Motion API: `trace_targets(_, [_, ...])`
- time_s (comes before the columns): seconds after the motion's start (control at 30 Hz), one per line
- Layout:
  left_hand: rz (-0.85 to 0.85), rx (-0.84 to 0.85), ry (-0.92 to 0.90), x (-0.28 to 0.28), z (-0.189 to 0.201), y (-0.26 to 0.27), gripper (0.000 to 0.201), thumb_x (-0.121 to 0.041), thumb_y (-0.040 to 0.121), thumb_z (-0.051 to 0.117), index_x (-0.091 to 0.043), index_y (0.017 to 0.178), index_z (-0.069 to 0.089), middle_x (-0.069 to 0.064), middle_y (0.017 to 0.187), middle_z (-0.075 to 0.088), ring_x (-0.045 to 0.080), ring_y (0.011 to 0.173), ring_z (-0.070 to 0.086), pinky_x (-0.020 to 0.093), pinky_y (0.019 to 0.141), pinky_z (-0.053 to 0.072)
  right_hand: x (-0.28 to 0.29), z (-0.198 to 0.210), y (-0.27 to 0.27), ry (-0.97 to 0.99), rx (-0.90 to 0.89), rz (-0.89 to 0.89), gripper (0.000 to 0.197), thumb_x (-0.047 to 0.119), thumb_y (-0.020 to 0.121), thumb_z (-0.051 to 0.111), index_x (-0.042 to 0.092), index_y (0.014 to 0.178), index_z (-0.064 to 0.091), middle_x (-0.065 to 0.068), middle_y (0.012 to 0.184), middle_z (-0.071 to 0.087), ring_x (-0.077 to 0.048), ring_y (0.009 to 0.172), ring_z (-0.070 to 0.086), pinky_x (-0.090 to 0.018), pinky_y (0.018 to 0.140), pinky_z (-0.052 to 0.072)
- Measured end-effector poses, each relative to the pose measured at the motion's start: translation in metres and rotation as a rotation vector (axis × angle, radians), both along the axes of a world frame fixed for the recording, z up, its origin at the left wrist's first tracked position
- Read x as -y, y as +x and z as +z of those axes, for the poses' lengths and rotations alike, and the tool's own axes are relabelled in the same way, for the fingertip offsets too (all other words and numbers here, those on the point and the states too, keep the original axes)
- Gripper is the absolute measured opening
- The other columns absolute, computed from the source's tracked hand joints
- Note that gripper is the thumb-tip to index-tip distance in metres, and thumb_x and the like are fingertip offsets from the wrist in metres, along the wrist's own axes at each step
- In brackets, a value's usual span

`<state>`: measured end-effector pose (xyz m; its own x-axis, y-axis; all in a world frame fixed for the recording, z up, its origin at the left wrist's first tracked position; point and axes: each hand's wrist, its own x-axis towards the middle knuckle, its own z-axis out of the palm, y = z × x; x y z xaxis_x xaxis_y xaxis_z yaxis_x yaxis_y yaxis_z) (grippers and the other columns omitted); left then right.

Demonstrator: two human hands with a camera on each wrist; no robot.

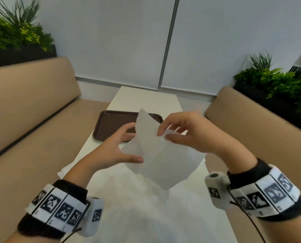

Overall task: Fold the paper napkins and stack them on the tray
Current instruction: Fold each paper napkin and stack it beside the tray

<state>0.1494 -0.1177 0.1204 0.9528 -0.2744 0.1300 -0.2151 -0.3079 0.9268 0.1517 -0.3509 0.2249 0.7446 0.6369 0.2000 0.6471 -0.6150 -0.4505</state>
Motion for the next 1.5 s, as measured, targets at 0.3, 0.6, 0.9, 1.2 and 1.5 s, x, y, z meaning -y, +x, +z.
trace_targets(0.3, [-0.251, -0.118, -0.307, 0.024, 0.020, -0.007, 0.053, -0.051, 0.054, 0.085, -0.021, 0.095, 0.073, 0.003, 0.095, 0.074, 0.012, 0.079, 0.068, 0.020, 0.062, 0.053, 0.074, -0.020, -0.009, 0.680, -0.479, -0.047, 0.059, 0.056, 0.064, 0.079, 0.032, 0.115, 0.061, -0.019, 0.093, 0.062, -0.025, 0.082, 0.059, -0.030, 0.075, 0.048])
trace_targets(0.6, [-0.070, -0.121, -0.552, 0.019, 0.006, -0.024, 0.051, -0.057, 0.050, 0.084, -0.022, 0.084, 0.068, 0.005, 0.086, 0.071, 0.015, 0.073, 0.068, 0.026, 0.065, 0.056, 0.041, -0.126, -0.049, 1.062, -0.772, -0.133, 0.089, 0.010, 0.052, 0.088, 0.032, 0.129, 0.048, -0.018, 0.108, 0.068, -0.030, 0.094, 0.066, -0.035, 0.077, 0.055])
trace_targets(0.9, [0.099, -0.085, -0.613, 0.001, -0.005, -0.033, 0.050, -0.046, 0.051, 0.084, -0.020, 0.089, 0.065, 0.009, 0.085, 0.073, 0.020, 0.070, 0.070, 0.028, 0.059, 0.056, 0.016, -0.133, -0.064, 1.275, -0.623, -0.295, 0.090, 0.024, 0.055, 0.092, 0.052, 0.123, 0.040, -0.008, 0.111, 0.070, -0.027, 0.099, 0.068, -0.038, 0.077, 0.056])
trace_targets(1.2, [-0.010, -0.128, -0.530, -0.010, -0.007, -0.039, 0.058, -0.044, 0.052, 0.087, -0.018, 0.100, 0.069, 0.011, 0.092, 0.074, 0.021, 0.077, 0.072, 0.026, 0.062, 0.055, 0.030, -0.119, -0.067, 1.178, -0.430, -0.269, 0.064, 0.013, 0.066, 0.074, 0.028, 0.124, 0.051, -0.010, 0.105, 0.072, -0.023, 0.098, 0.069, -0.027, 0.078, 0.055])
trace_targets(1.5, [-0.118, 0.017, -0.271, 0.003, 0.021, -0.048, 0.027, -0.013, 0.081, 0.066, -0.014, 0.108, 0.069, 0.007, 0.099, 0.074, 0.024, 0.090, 0.072, 0.027, 0.070, 0.057, 0.034, -0.125, -0.072, 1.191, -0.664, -0.134, 0.098, 0.031, 0.055, 0.091, 0.052, 0.133, 0.036, -0.002, 0.115, 0.068, -0.025, 0.102, 0.066, -0.036, 0.078, 0.056])
